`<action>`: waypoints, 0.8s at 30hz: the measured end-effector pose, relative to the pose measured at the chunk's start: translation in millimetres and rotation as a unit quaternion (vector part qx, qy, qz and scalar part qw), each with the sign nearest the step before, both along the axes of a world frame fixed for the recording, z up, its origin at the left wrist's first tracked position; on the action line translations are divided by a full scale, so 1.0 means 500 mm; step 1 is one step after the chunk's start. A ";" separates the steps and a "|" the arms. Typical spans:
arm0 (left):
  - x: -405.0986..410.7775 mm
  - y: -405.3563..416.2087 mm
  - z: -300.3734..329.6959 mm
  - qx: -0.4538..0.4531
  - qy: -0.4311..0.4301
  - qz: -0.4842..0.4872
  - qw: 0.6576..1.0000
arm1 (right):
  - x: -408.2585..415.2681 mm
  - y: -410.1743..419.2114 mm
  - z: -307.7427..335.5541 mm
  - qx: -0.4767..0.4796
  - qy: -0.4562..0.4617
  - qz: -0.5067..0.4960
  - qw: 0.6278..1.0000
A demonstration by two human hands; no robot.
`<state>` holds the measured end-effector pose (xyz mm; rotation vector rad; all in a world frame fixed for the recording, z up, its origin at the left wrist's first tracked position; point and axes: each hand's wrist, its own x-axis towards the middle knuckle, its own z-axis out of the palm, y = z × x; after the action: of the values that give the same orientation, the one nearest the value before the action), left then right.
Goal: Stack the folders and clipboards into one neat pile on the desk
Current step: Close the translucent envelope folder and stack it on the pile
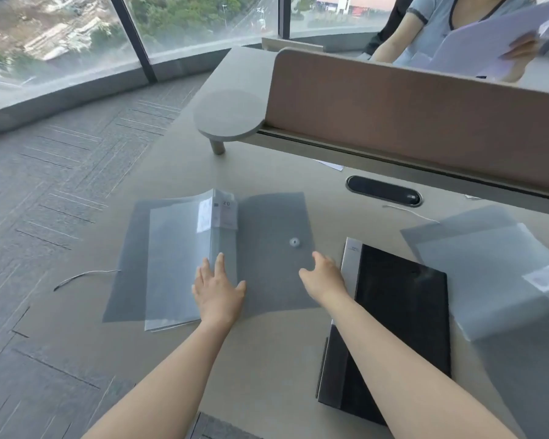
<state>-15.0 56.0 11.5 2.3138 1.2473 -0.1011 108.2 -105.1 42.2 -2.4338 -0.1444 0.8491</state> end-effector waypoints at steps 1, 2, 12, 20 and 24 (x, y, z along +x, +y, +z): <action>-0.003 0.010 -0.006 0.002 0.007 0.001 1.000 | 0.003 0.009 -0.008 -0.011 0.009 -0.007 1.000; -0.005 0.018 -0.012 0.002 0.013 0.002 1.000 | 0.006 0.017 -0.014 -0.023 0.015 -0.016 0.999; -0.032 0.058 -0.050 -0.013 0.030 -0.010 0.999 | 0.047 0.057 -0.060 -0.043 0.034 -0.140 0.989; -0.040 0.071 -0.053 -0.005 0.033 -0.011 0.999 | 0.050 0.072 -0.065 -0.029 0.044 -0.217 0.975; -0.046 0.076 -0.050 -0.009 0.027 -0.011 1.000 | 0.045 0.073 -0.053 0.018 0.020 -0.216 0.976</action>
<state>-38.2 93.8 -13.4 2.3233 1.2416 -0.1826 130.9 -68.4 15.9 -2.2845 0.3694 0.6876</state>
